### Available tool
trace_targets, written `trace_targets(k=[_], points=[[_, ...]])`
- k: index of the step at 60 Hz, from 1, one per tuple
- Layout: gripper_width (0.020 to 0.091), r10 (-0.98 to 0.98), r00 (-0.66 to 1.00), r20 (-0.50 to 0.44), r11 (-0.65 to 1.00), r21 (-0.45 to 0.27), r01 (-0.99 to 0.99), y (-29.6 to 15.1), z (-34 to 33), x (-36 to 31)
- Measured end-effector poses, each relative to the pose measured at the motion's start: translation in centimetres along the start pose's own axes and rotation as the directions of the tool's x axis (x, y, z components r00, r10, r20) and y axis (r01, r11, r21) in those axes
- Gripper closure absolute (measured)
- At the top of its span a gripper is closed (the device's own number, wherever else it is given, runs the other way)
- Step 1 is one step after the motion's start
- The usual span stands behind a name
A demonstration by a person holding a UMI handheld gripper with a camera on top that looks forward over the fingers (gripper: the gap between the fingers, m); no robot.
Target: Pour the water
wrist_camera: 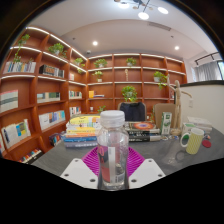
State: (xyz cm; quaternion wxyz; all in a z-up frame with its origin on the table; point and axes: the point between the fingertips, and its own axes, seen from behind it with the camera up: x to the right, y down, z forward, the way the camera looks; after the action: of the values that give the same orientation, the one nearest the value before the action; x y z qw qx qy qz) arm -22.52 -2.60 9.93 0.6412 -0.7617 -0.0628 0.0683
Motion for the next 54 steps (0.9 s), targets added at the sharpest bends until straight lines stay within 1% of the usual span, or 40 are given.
trace_targets(k=[6,10,13,18,20,28,31,39,43,49,54], points=[[0.0772,0.01,1.0,-0.001,1.0,-0.014,-0.01,0.0,0.1,0.1],[0.0772,0.062,0.998,0.0,0.998,-0.026,-0.062,-0.1,0.3,0.7],[0.0772,0.135,0.991,-0.002,0.99,-0.033,-0.135,-0.7,0.5,1.5],[0.0771,0.305,0.952,0.002,0.952,-0.006,-0.305,-2.2,1.0,3.9],[0.0771,0.383,0.924,0.017,0.923,0.016,-0.383,-2.9,1.4,5.1],[0.0771,0.672,0.732,0.111,0.722,0.119,-0.681,-7.2,2.2,10.1],[0.0771,0.758,0.638,0.138,0.623,0.135,-0.77,-8.4,2.1,12.2],[0.0764,0.882,0.446,0.153,0.426,0.145,-0.893,-8.8,3.8,17.5],[0.0763,0.919,0.347,0.185,0.322,0.155,-0.934,-9.2,4.7,19.6],[0.0764,0.958,0.172,0.229,0.14,0.149,-0.979,-9.7,5.3,22.1],[0.0762,0.972,0.043,0.232,0.011,0.14,-0.99,-9.7,5.3,23.6]])
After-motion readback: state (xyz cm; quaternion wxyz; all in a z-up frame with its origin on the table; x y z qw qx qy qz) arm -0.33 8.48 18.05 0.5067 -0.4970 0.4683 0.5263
